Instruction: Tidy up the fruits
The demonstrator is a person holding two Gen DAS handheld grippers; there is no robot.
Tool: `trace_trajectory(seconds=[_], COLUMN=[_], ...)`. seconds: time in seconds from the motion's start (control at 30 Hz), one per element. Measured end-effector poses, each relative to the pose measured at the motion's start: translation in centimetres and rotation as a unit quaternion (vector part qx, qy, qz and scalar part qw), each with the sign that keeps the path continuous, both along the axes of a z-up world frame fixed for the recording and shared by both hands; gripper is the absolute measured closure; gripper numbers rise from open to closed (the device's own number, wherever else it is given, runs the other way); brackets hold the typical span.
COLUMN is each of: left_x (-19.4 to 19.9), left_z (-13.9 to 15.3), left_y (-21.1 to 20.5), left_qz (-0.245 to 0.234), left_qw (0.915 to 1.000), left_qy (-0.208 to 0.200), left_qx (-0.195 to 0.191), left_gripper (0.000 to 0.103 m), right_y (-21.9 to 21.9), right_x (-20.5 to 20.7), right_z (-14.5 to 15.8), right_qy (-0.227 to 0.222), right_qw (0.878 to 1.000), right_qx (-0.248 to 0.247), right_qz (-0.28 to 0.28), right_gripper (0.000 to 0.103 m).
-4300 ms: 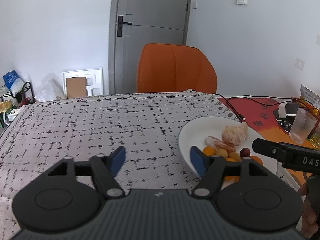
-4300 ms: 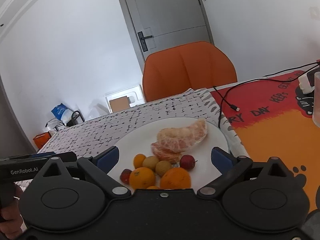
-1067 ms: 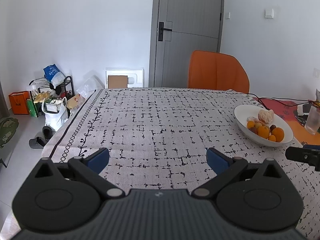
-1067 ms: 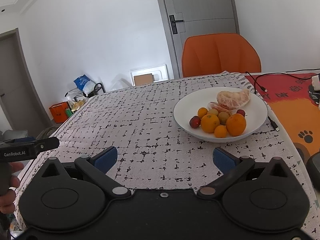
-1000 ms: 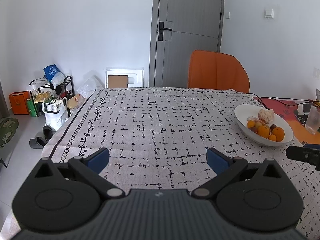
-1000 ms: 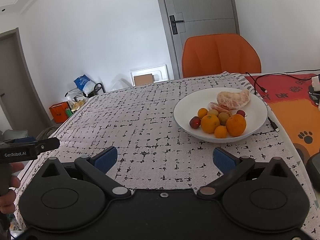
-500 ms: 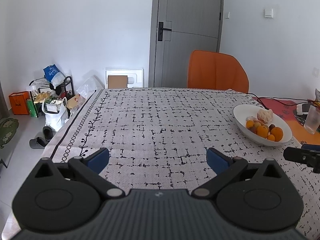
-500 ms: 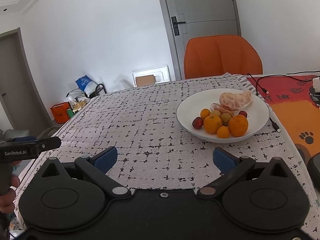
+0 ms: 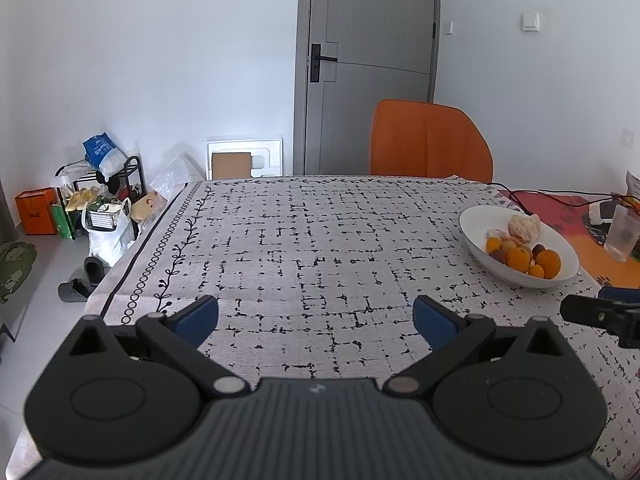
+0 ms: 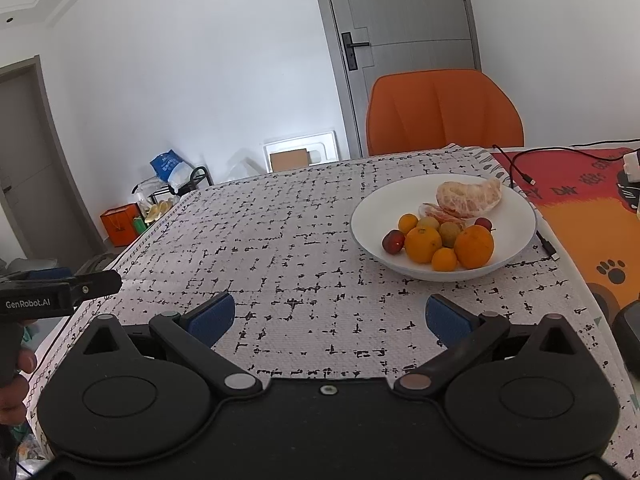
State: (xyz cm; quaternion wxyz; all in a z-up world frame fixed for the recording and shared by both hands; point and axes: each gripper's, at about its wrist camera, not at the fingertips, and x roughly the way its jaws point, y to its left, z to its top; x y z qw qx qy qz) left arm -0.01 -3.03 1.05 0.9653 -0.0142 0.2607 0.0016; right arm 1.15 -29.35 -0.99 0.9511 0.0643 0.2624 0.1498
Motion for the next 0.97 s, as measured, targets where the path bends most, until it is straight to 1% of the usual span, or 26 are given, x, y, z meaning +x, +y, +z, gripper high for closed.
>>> trace_trajectory(seconds=[0.23,0.47,0.7,0.97], left_x=[-0.17,0.02,-0.22,0.04], left_z=[0.22,0.03,0.15,-0.05], left_y=[-0.31,-0.12,-0.40,-0.31], left_qz=[-0.005,-0.003,-0.008,-0.004], left_qw=[1.0000,1.0000,1.0000,1.0000], left_qy=[-0.001,0.006,-0.002,0.003], left_qx=[-0.001,-0.006,-0.002,-0.004], left_gripper=[0.001,0.001,0.001,0.001], right_y=[0.08,0.11,-0.25,-0.59], right_x=[-0.34,-0.30,-0.45,-0.38], right_z=[0.36,0.12,0.14,-0.16], right_qy=[-0.005,-0.003,-0.003,0.000], right_qw=[1.000,1.000,1.000,1.000], right_qx=[0.000,-0.001,-0.001,0.000], right_qz=[0.002,0.000,-0.006,-0.011], right_gripper=[0.000,0.000,0.000,0.000])
